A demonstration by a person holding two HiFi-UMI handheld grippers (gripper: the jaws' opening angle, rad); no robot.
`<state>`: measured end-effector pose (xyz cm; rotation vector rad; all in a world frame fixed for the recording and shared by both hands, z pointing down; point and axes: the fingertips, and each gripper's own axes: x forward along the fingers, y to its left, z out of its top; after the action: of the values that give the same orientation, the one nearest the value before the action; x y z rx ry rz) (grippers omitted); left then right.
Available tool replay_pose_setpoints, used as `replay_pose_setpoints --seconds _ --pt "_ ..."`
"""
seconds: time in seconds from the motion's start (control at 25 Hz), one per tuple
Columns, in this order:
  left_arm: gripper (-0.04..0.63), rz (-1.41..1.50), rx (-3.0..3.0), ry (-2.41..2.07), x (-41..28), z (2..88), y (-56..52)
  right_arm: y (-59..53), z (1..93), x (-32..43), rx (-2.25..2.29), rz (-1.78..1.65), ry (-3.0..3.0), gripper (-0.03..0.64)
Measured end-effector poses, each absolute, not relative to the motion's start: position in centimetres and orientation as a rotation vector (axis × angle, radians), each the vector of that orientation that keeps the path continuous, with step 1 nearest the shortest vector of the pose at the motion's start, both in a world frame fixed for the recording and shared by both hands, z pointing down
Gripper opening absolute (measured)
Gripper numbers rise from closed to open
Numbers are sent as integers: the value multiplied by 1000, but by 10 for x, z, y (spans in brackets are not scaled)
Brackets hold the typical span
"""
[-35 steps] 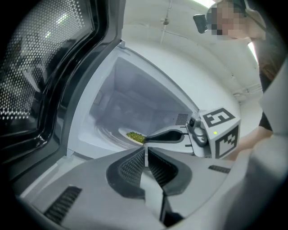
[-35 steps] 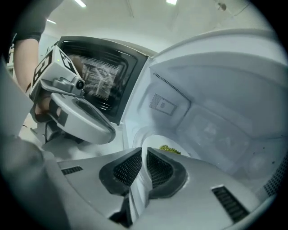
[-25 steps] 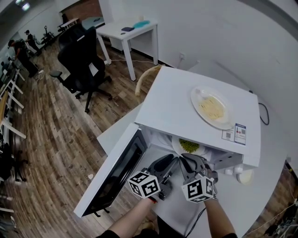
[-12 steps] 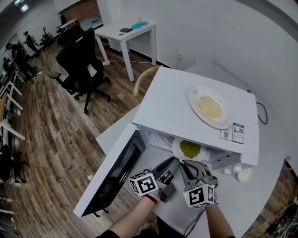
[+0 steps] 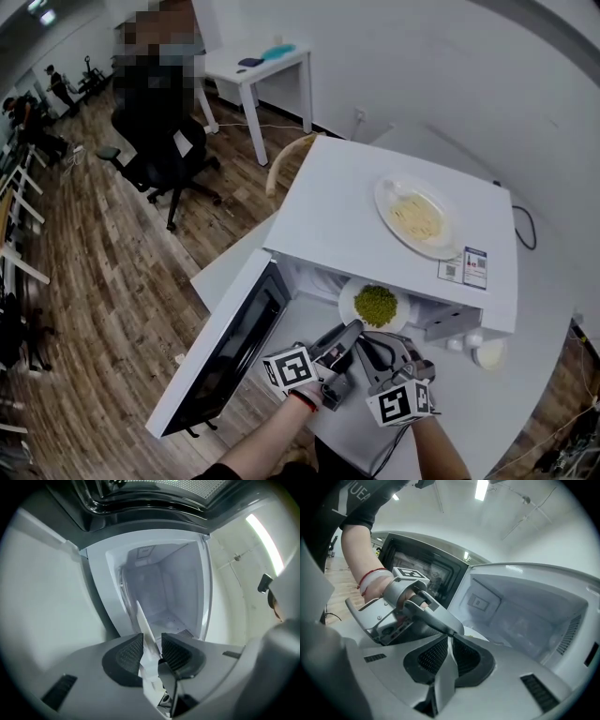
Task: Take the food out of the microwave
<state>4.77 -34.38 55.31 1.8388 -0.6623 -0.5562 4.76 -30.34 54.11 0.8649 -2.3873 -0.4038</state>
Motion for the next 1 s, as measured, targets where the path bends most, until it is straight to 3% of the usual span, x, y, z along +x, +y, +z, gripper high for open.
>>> replay_pose_setpoints --seconds 0.48,0.76,1.0 --pt "109 -602 1777 -624 49 555 -345 -290 540 41 809 -413 -2451 54" --pt "51 -646 1683 -623 49 561 -345 -288 543 52 1013 -301 -2403 57" --pt "48 -702 1594 -602 47 559 -345 -289 540 86 1307 50 -2395 57"
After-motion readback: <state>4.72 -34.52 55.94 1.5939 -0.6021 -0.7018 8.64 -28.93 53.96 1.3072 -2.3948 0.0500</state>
